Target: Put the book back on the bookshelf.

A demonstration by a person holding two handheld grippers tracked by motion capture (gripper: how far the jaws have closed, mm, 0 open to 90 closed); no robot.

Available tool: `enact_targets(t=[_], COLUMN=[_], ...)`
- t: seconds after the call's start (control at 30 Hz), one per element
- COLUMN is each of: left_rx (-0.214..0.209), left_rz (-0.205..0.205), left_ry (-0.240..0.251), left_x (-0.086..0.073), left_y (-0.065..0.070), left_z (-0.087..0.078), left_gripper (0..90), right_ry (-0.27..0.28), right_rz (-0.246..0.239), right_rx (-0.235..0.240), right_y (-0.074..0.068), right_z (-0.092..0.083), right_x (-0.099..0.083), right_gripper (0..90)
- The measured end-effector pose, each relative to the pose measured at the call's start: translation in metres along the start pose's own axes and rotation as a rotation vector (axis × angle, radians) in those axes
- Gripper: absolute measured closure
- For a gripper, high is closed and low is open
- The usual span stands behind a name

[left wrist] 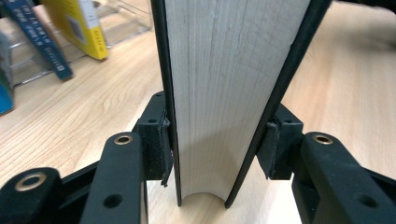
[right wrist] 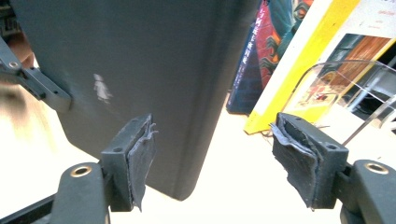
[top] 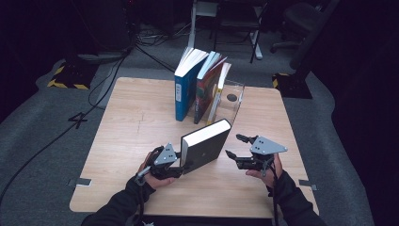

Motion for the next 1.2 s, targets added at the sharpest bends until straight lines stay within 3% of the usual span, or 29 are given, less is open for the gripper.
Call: enact_targets(t=[0.13,0.37,0.57,0.77,0.9,1.0,1.07,1.13,1.2], left_rx=[-0.037,-0.120,-0.187,-0.175,-0.157,-0.113,-0.084,-0.070,-0.049], left_rz=[-0.031,-0.017,-0.006,0.037,0.025,0.040,0.015,0.010,0.005], left_ry=[0.011,-0.001,-0.010,-0.014,-0.015,-0.024,-0.017,-0.018,-0.020], left_x=[-0.003,-0.008,-0.011,-0.011,-0.011,-0.011,-0.012,-0.012,-0.013], left_y=[0.001,0.010,0.016,0.015,0.013,0.009,0.004,0.002,-0.001], left_z=[-0.007,-0.022,-0.031,-0.030,-0.029,-0.029,-0.029,-0.029,-0.028], left_gripper=[53.2,53.1,52.4,53.1,52.1,49.1,46.5,43.4,43.4], right_ry=[0.004,0.005,-0.007,0.020,0.021,0.011,-0.003,0.021,0.046], right_rz=[-0.014,-0.022,-0.052,-0.038,-0.036,-0.051,-0.079,-0.101,-0.080], right_rx=[0.030,0.102,0.227,0.319,0.321,0.319,0.305,0.295,0.302], right_y=[-0.006,-0.020,-0.040,-0.053,-0.053,-0.052,-0.054,-0.053,-0.053], right_z=[0.002,0.011,0.016,0.024,0.024,0.018,0.011,0.003,-0.001], right_x=[0.000,0.003,0.006,0.010,0.010,0.012,0.015,0.023,0.029], right_gripper=[29.9,28.9,24.9,33.5,36.3,40.2,42.9,45.4,46.2])
Point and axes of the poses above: each handheld gripper's, and its own axes: z roughly forward along the jaws, x roughly out of its top, y roughly to its right, the point moved 8 cm from there along z, roughly forward along the jaws, and after that the axes turned 8 degrees about y, right-handed, at the moved point
